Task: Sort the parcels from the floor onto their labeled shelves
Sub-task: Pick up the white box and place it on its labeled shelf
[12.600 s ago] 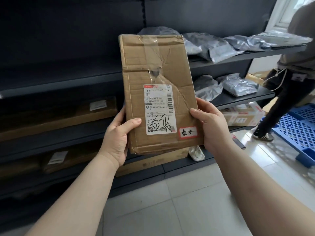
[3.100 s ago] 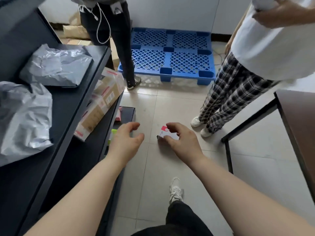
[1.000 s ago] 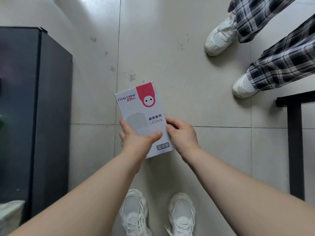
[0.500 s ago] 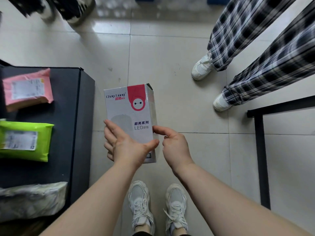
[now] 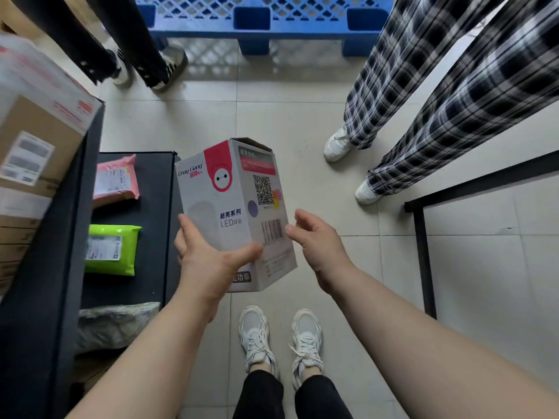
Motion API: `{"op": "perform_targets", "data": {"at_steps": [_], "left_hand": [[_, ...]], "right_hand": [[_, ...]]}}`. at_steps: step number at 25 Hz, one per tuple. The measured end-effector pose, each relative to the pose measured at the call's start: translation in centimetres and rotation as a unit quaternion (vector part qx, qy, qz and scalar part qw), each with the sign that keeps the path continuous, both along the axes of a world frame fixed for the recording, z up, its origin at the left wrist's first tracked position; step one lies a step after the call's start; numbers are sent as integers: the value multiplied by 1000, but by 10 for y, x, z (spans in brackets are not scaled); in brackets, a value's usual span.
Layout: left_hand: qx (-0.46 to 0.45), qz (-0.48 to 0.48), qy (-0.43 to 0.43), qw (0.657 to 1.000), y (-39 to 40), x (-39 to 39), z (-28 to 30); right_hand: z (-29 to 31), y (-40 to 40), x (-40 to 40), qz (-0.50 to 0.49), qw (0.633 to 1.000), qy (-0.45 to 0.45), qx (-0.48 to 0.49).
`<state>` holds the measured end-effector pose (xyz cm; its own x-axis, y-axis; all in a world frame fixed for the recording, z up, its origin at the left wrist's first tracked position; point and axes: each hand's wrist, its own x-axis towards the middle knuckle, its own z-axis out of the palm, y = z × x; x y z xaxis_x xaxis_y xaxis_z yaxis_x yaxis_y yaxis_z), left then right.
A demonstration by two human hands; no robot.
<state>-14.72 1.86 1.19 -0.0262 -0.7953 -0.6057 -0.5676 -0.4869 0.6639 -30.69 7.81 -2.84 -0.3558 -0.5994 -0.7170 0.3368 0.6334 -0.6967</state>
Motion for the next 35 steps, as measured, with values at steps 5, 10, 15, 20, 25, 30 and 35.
{"op": "perform_targets", "data": {"at_steps": [5,10,15,20,25,30,35], "left_hand": [[34,66,162,984,2,15,68],[61,58,235,968,7,26,128],[-40,1,162,986,15,31,190],[-105,0,124,987,20,30,246],[-118,-16,-12,993,27,11,305],[-122,-19,-104,987,17,5,344],[-158,10,-71,985,6,21,357]], "right_hand": [[76,1,6,-4,994,-87,-63],[140,9,17,-20,990,-100,-99],[198,16,22,-15,989,-71,-133],[262,15,22,-40,986,-26,-158],[319,9,36,-2,979,38,-200],[360,7,50,43,970,38,-236],[387,4,45,80,966,38,-243]]}}
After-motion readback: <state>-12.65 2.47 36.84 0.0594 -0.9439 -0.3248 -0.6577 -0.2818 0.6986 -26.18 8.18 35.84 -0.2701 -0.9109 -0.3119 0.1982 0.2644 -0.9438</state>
